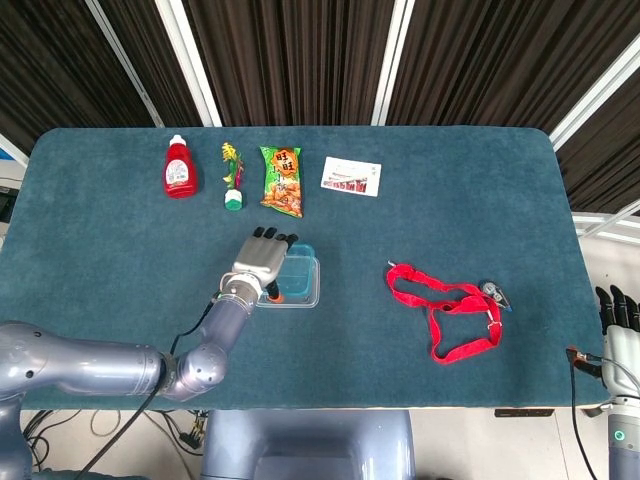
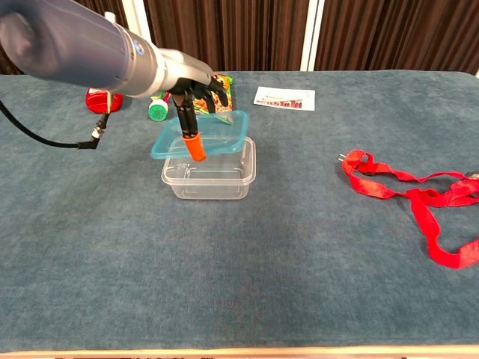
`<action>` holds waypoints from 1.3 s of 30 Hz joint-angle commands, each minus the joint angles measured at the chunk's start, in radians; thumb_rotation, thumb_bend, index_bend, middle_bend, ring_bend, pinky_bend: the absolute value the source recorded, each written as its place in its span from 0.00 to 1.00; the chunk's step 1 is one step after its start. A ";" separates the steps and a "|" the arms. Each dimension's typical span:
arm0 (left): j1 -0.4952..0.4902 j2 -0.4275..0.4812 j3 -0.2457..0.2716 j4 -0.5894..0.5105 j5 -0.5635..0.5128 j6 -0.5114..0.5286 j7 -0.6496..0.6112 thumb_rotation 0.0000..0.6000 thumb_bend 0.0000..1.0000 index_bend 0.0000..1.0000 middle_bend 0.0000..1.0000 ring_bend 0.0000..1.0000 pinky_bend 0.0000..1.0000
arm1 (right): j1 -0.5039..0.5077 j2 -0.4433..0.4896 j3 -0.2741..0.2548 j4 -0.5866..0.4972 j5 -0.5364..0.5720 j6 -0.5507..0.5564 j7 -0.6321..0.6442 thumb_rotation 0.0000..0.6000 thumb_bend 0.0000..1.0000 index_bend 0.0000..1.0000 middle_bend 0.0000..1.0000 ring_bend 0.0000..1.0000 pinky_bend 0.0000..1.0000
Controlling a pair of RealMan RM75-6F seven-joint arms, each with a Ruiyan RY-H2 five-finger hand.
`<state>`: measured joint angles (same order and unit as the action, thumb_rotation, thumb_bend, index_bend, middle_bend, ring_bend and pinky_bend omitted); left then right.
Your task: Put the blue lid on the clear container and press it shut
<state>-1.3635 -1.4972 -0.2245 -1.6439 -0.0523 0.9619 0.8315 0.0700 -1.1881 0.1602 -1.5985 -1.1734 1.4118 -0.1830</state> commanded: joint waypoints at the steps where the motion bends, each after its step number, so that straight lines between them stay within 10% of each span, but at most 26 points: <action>1: -0.014 -0.024 0.002 0.018 -0.008 0.014 0.014 1.00 0.11 0.12 0.31 0.00 0.00 | 0.000 -0.001 0.000 0.001 0.000 0.001 -0.002 1.00 0.28 0.03 0.00 0.00 0.00; 39: 0.051 -0.099 -0.009 0.018 0.122 0.066 -0.039 1.00 0.11 0.15 0.31 0.00 0.00 | -0.007 -0.012 0.018 0.004 0.013 0.023 0.006 1.00 0.28 0.03 0.00 0.00 0.00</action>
<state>-1.3130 -1.5967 -0.2326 -1.6254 0.0688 1.0277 0.7927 0.0631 -1.1998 0.1782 -1.5941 -1.1603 1.4351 -0.1775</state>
